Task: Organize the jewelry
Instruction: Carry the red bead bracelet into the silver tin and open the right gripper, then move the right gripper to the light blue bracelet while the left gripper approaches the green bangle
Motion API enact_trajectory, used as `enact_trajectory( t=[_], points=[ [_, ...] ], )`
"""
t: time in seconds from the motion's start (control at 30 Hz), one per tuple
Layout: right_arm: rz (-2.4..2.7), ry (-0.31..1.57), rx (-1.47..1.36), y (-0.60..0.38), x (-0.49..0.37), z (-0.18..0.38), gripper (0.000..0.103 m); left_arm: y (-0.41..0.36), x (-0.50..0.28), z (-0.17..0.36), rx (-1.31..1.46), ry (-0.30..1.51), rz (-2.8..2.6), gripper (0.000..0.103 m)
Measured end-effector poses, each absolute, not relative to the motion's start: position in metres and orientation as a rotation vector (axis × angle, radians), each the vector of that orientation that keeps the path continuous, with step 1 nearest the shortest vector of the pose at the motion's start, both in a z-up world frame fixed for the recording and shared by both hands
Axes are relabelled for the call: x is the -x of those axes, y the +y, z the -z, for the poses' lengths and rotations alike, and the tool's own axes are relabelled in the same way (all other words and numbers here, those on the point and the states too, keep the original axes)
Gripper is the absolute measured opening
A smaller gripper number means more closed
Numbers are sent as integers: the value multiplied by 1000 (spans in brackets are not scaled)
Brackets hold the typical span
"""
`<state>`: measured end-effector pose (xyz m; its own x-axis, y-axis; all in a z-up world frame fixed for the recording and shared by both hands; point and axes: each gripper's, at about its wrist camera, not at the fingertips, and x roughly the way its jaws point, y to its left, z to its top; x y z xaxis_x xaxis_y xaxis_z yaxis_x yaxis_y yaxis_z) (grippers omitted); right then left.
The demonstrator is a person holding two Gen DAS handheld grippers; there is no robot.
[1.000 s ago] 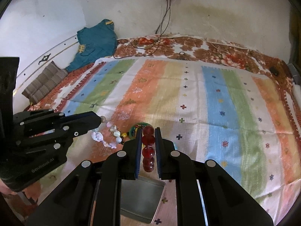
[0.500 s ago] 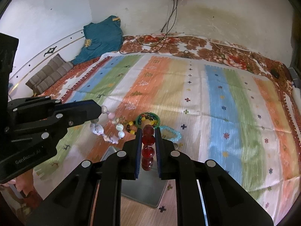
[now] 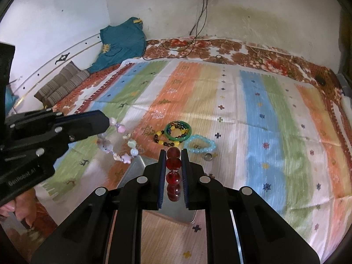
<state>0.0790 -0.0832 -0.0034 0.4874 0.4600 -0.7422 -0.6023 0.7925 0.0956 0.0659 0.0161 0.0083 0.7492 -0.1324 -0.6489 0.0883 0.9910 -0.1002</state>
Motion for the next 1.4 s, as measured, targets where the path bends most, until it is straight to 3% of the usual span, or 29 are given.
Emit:
enact_trajectory(
  t=[0.13,0.2,0.47,0.73,1.4],
  points=[
    [-629,870,180,-88,-81,8,16,16,-69,-5,69,738,94,14],
    [-608,869,182,-90,-83,9,33,18,-69,-5,69,736,81,20],
    [-565,904,178,-94,-101,18,34,39,-78,1,123,763,11,32],
    [-554,930,171,-91,-118,23,47,51,-100,13,152,806,-56,43],
    [-535,991,190,-77,-160,43,65,60,-156,49,155,909,-86,47]
  ],
)
